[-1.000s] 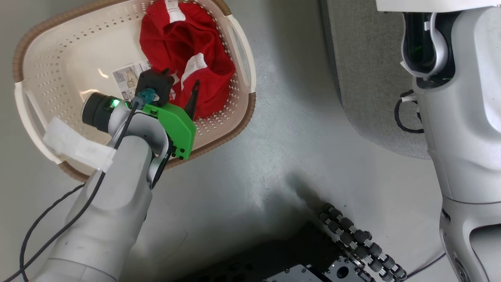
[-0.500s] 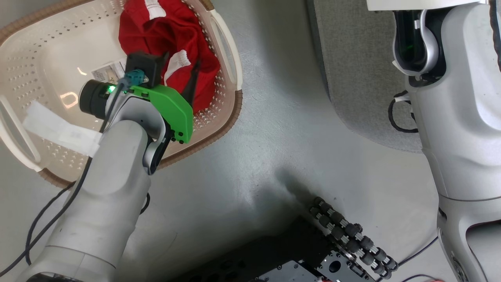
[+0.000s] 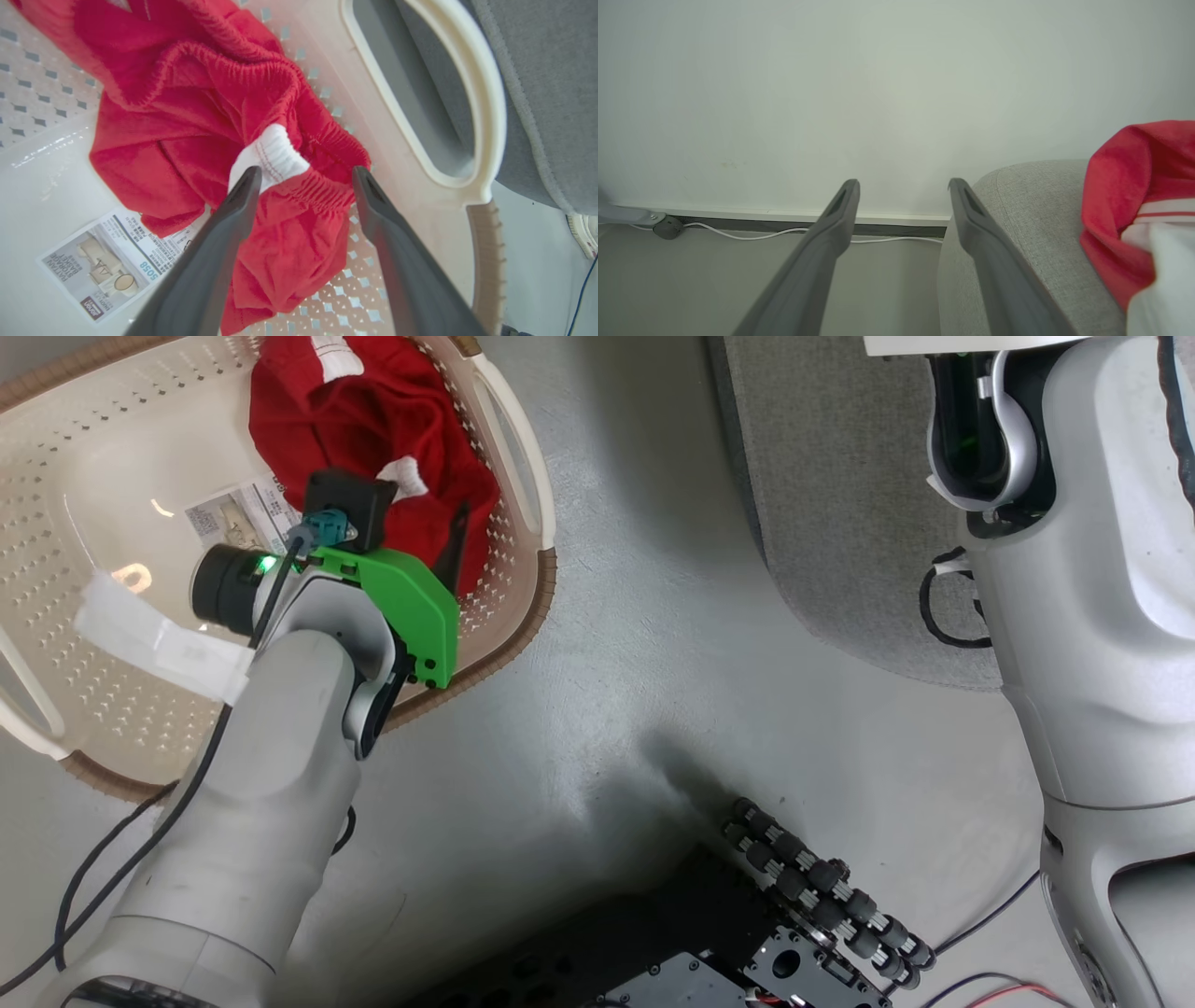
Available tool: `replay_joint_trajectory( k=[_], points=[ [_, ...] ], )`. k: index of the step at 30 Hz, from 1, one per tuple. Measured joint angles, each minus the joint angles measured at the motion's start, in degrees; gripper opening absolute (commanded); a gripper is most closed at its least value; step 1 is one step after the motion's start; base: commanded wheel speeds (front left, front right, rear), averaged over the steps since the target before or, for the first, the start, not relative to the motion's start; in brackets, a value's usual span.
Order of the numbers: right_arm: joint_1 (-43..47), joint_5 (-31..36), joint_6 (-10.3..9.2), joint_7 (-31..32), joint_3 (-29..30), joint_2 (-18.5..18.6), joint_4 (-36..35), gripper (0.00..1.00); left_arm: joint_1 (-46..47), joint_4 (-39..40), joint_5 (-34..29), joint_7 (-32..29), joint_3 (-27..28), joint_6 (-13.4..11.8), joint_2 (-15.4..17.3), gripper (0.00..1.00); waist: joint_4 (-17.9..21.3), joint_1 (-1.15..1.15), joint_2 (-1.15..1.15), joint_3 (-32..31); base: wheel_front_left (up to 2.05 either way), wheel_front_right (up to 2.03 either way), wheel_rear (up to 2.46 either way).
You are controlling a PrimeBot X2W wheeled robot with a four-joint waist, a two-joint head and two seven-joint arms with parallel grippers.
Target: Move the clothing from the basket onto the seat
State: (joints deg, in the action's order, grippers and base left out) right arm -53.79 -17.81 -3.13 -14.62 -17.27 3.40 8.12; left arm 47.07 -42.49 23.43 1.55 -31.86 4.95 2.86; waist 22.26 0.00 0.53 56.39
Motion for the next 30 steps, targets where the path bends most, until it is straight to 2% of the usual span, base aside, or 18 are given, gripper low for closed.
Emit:
replay_joint_trajectory(
  k=[7,9,10,11,12,13,14,30],
  points=[
    [0.0,0.0,-0.46,0.0,-0.1,-0.1,-0.2,1.0,1.4,-4.1,-0.5,-0.9,-0.4,-2.5,0.0,1.0,0.0,0.0,0.0,0.1,0.0,0.0,0.0],
    [0.0,0.0,-0.51,0.0,-0.1,-0.1,-0.3,1.0,1.7,-4.5,-0.4,-1.0,-0.6,-2.5,0.0,0.72,0.0,0.0,0.0,0.1,0.0,0.0,0.0],
    [0.0,0.0,-0.51,0.0,-0.1,-0.1,-0.3,1.0,1.8,-4.6,-0.2,-1.0,-0.6,-2.5,0.0,0.44,0.0,0.0,0.0,0.2,0.0,0.0,0.0],
    [0.0,0.0,-0.51,0.0,-0.1,-0.1,-0.3,1.0,2.0,-4.7,0.1,-1.0,-0.7,-2.5,0.0,0.36,0.0,0.0,0.0,0.2,0.0,0.0,0.0],
    [0.0,0.0,-0.51,0.0,-0.1,-0.1,-0.3,1.0,2.1,-4.8,0.2,-0.9,-0.9,-2.5,0.0,0.36,0.0,0.0,0.0,0.2,0.0,0.0,0.0],
    [0.0,0.0,-0.51,0.0,-0.2,-0.1,-0.3,1.0,2.2,-4.8,0.2,-0.6,-1.1,-2.5,0.0,0.11,0.0,0.0,0.0,0.2,0.0,0.0,0.0],
    [0.0,0.0,-0.51,0.0,-0.2,-0.1,-0.3,1.0,2.4,-4.8,0.3,-0.4,-1.3,-2.5,0.0,0.0,0.1,0.0,0.0,0.2,0.0,0.0,0.0],
    [0.5,0.3,-0.52,0.0,0.8,-0.1,-0.3,1.0,4.1,-4.8,0.8,5.7,-3.4,-2.1,0.0,0.0,-0.3,0.0,0.0,-0.8,0.0,0.0,0.0]
  ],
)
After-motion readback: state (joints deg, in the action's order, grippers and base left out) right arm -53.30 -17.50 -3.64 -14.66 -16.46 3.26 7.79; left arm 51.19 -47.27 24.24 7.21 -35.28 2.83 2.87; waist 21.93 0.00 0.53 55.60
